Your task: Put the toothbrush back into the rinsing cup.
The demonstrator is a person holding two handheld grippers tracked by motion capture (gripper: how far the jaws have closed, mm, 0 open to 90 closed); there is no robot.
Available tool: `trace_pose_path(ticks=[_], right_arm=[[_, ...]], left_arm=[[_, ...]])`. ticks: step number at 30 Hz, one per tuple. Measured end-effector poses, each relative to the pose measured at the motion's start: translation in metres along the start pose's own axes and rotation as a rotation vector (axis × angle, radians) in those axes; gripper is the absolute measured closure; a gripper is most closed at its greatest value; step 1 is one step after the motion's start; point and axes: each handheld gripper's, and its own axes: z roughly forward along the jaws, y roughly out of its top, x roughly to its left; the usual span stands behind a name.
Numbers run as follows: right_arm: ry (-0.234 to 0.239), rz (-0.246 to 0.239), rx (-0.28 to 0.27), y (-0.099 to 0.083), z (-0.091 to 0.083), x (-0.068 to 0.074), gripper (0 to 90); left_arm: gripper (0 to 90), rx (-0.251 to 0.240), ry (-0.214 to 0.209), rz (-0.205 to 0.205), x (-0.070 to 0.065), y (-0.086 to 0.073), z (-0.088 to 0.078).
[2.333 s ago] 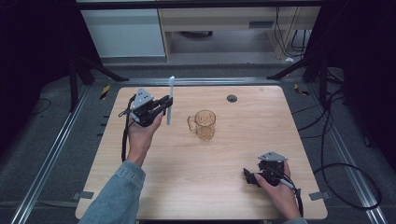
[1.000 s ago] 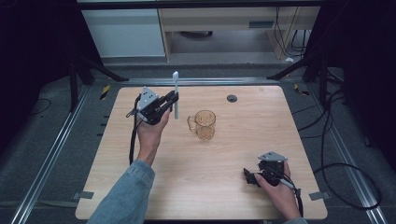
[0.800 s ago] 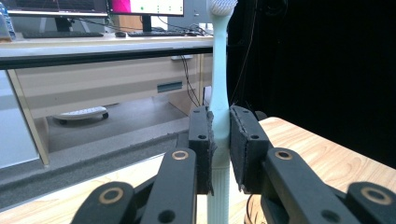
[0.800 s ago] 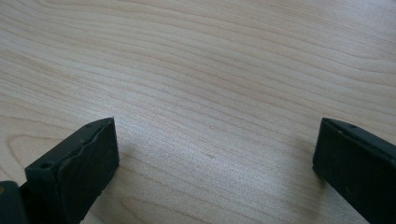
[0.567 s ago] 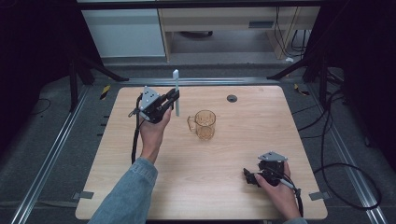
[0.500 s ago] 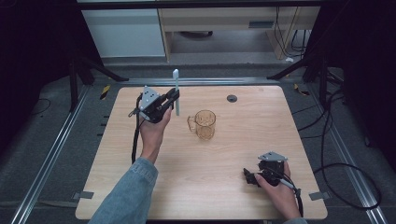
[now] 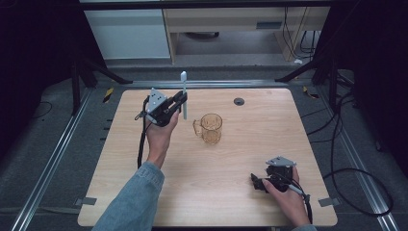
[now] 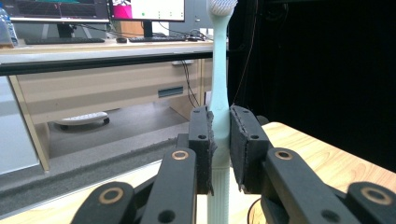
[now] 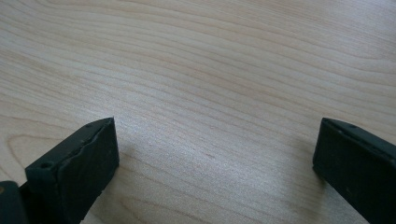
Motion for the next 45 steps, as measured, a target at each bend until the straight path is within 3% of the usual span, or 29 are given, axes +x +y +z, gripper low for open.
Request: trace_pose_path(ticks=[14, 28, 45], right_arm=[[0.001, 0.001, 0.000, 0.000, 0.000, 0.000, 0.7], [0.000, -0.001, 0.000, 0.000, 0.000, 0.000, 0.6], [0.003, -0.004, 0.000, 0.000, 0.000, 0.000, 0.7]], left_arm=[[78.6, -0.008, -0.003, -0.031, 0.005, -0.009, 0.007], [78.6, -0.014, -0.020, -0.064, -0.002, -0.017, 0.025], [78.6, -0.011, -0.035, -0.075, -0.012, -0.025, 0.038]])
